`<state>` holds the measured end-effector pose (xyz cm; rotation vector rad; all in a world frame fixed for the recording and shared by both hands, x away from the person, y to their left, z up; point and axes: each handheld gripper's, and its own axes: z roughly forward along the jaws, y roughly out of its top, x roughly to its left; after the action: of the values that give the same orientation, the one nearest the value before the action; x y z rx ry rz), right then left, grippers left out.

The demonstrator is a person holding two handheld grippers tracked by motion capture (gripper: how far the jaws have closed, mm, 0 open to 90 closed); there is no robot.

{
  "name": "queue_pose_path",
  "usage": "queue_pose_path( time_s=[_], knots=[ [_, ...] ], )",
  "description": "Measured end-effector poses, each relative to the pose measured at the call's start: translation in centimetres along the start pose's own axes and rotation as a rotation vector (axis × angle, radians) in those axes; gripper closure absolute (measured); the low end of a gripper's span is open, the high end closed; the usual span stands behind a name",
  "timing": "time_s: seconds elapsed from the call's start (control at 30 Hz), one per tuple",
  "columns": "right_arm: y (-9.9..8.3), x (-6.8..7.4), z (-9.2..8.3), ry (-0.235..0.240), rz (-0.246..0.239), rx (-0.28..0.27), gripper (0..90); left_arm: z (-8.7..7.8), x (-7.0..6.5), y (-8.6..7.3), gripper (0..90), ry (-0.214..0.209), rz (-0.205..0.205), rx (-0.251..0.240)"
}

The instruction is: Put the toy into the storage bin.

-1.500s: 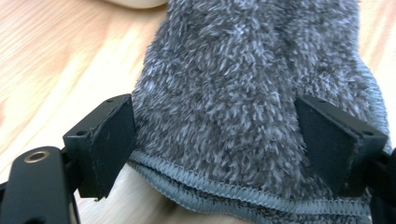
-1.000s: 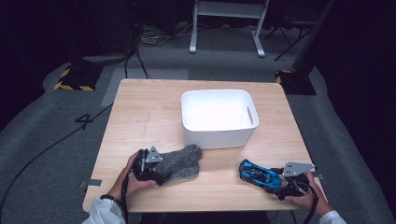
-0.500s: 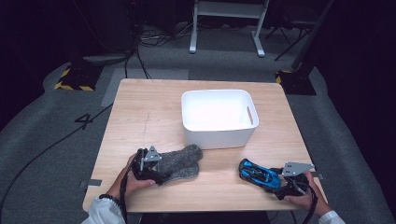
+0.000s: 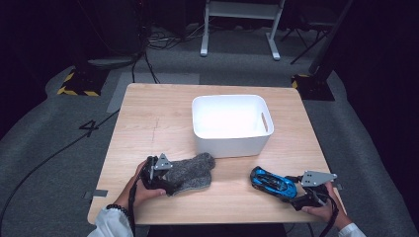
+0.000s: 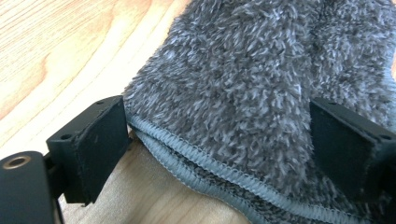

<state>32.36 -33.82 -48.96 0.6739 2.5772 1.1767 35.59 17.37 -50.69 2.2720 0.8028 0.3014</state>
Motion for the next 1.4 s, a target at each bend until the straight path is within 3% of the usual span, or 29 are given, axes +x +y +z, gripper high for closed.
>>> queue_pose_path(
  time_s=[0.3, 0.5, 0.9, 1.1, 1.4],
  knots=[
    [0.6, -0.6, -1.0, 0.006, 0.057, -0.084, 24.6, 0.0, 0.0, 0.0, 9.0, 0.001, -0.002, 0.0],
    [0.9, -0.5, -1.3, -0.004, 0.045, -0.099, 26.3, 0.0, 0.0, 0.0, 9.0, 0.001, -0.002, 0.0],
    [0.6, -0.9, -0.7, 0.007, 0.037, -0.078, 26.2, 0.0, 0.0, 0.0, 8.8, 0.0, -0.001, 0.001],
    [0.1, -0.7, 0.0, -0.002, 0.009, -0.014, 26.3, 0.0, 0.0, 0.0, 8.8, 0.0, -0.001, 0.001],
    [-0.2, -0.6, 0.7, -0.005, 0.002, 0.034, 26.2, 0.0, 0.0, 0.0, 8.8, 0.0, -0.001, 0.001]
  ],
)
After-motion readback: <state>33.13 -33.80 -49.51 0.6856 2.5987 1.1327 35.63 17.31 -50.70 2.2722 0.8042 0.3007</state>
